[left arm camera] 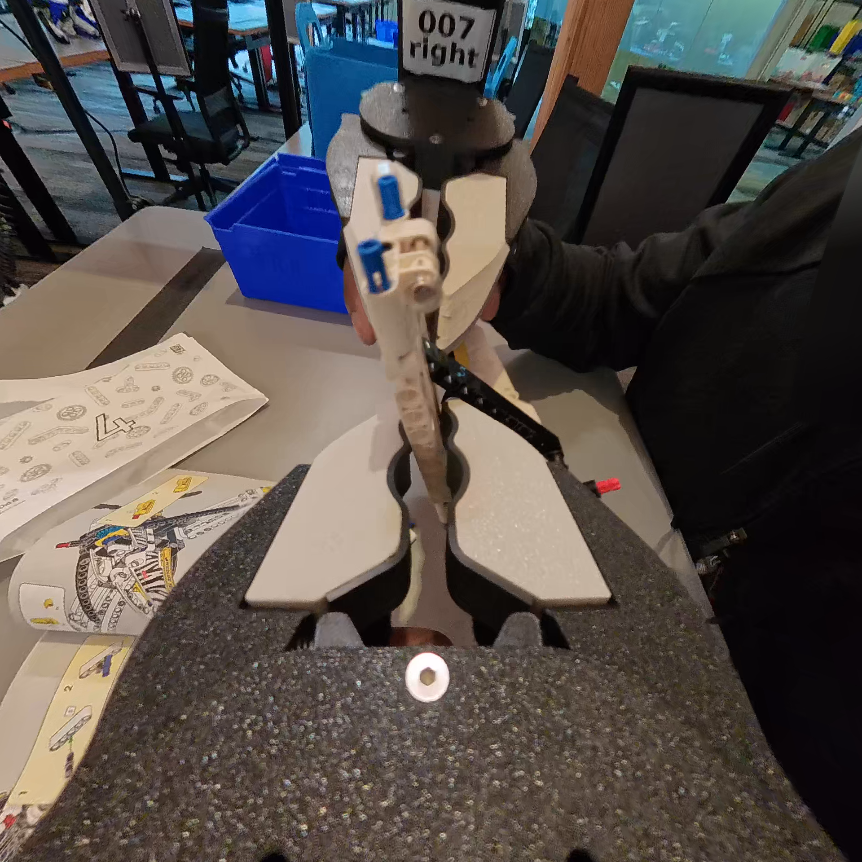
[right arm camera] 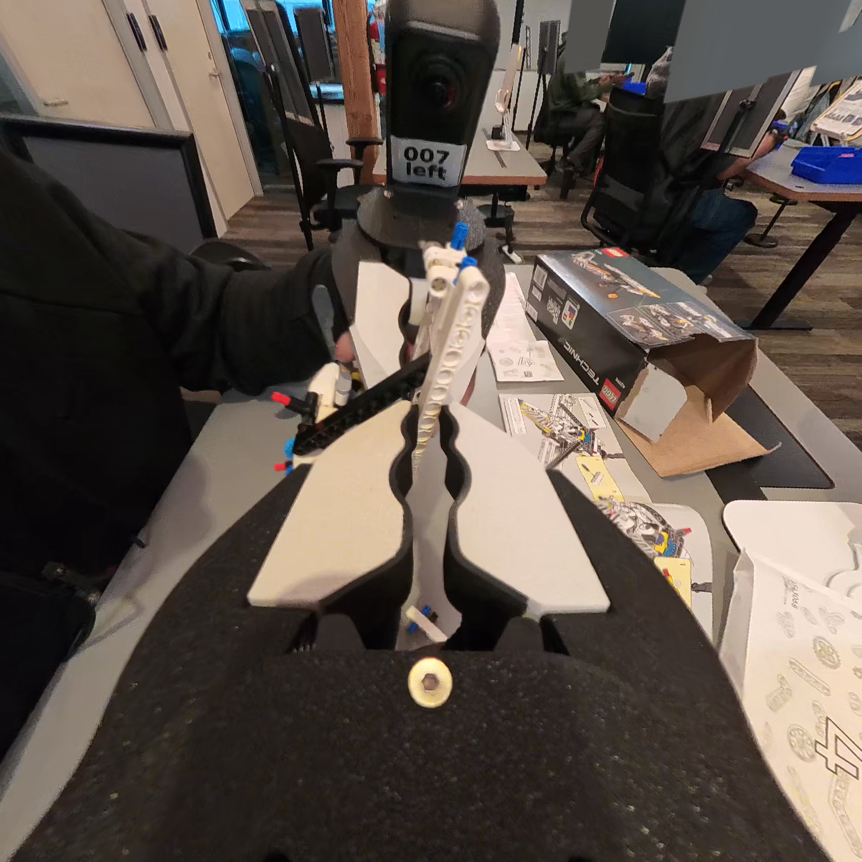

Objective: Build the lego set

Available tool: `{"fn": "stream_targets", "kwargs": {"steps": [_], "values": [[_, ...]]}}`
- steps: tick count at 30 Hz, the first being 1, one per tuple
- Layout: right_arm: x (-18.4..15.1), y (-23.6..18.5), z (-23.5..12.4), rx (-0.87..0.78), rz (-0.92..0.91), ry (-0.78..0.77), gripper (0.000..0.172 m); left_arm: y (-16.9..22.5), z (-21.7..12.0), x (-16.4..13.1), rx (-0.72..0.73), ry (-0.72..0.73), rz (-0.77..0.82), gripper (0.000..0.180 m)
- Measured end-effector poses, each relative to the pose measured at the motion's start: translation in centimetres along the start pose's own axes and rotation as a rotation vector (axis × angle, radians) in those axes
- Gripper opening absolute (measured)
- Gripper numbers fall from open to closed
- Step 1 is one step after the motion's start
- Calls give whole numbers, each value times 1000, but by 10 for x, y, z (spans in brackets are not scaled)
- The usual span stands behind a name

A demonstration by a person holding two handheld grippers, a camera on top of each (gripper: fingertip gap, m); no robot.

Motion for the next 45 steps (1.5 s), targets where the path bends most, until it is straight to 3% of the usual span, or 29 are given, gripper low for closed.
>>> {"fn": "stream_targets", "kwargs": {"steps": [2, 23, 45], "values": [[-3, -1, 2, -9, -23, -36, 9, 0, 2, -4, 5, -40, 0, 11], [-2, -1, -3, 30, 53, 15, 8, -3, 5, -7, -71, 134, -10, 10], [-2, -2, -4, -10, 11, 26, 10, -6, 6, -9, -94, 155, -37, 8]]}}
Point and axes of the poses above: each gripper's, where its closed fingertips meet, z out along the fingers, x out of its top, y = z × x across the jaws, the point moved 8 cm from there along -z, back along the fingers, and after that the axes turned 13 degrees about -x, right-handed, at the moved point
